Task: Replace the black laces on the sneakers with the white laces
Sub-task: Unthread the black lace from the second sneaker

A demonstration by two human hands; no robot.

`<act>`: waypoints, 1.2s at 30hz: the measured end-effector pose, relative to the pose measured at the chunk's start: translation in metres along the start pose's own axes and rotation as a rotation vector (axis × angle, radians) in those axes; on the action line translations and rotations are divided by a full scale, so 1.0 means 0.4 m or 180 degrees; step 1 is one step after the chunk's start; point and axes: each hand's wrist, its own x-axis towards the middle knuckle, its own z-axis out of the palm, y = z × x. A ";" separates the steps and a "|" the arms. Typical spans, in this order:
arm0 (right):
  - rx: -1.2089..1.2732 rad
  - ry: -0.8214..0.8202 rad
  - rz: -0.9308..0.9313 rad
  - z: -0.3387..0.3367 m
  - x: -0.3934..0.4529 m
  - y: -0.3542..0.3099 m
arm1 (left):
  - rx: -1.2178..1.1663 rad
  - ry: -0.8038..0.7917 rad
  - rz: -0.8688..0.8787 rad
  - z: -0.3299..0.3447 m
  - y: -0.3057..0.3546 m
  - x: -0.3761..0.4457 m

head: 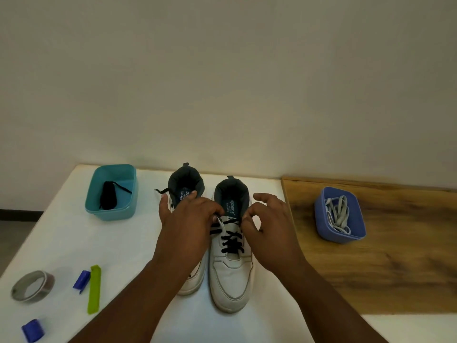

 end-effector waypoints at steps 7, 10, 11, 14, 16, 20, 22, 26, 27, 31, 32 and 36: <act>-0.0417 -0.0393 -0.0493 0.044 0.006 -0.026 | 0.0078 0.0015 0.0010 0.003 -0.015 -0.004; -0.0363 -0.0378 -0.0260 0.034 0.016 -0.009 | 0.0069 0.0012 -0.0050 0.005 -0.014 0.000; -0.0364 -0.0410 -0.0244 0.032 0.016 -0.004 | 0.0050 0.0012 -0.0066 0.003 -0.011 0.002; -0.0319 -0.0157 -0.0281 0.032 0.015 -0.001 | 0.0046 0.0015 -0.0076 -0.001 -0.008 0.003; -0.0371 0.0303 -0.0052 0.019 0.015 0.004 | 0.0035 0.0009 -0.0095 -0.007 -0.010 0.000; -0.0862 0.0850 0.0501 -0.034 0.025 0.038 | -0.0060 0.0011 -0.0104 -0.010 -0.009 -0.004; -0.0718 0.0572 0.0328 -0.032 0.023 0.032 | -0.0061 0.0055 -0.0087 -0.008 -0.008 -0.002; -0.0564 -0.0475 -0.0507 0.030 0.004 -0.018 | 0.0097 0.0016 -0.0061 -0.005 -0.006 -0.001; -0.0620 -0.0574 -0.0511 0.041 0.001 -0.023 | 0.0123 0.0027 -0.0074 -0.005 -0.005 -0.002; -0.0565 -0.0362 -0.0379 0.036 0.009 -0.007 | 0.0131 0.0070 -0.0113 -0.010 -0.003 -0.002; -0.0509 -0.0182 -0.0333 0.029 0.016 0.000 | 0.0144 0.0070 -0.0107 -0.012 -0.002 -0.001; 0.0005 0.0749 0.0431 -0.009 0.032 0.045 | 0.0091 0.0066 -0.0114 -0.012 0.002 -0.001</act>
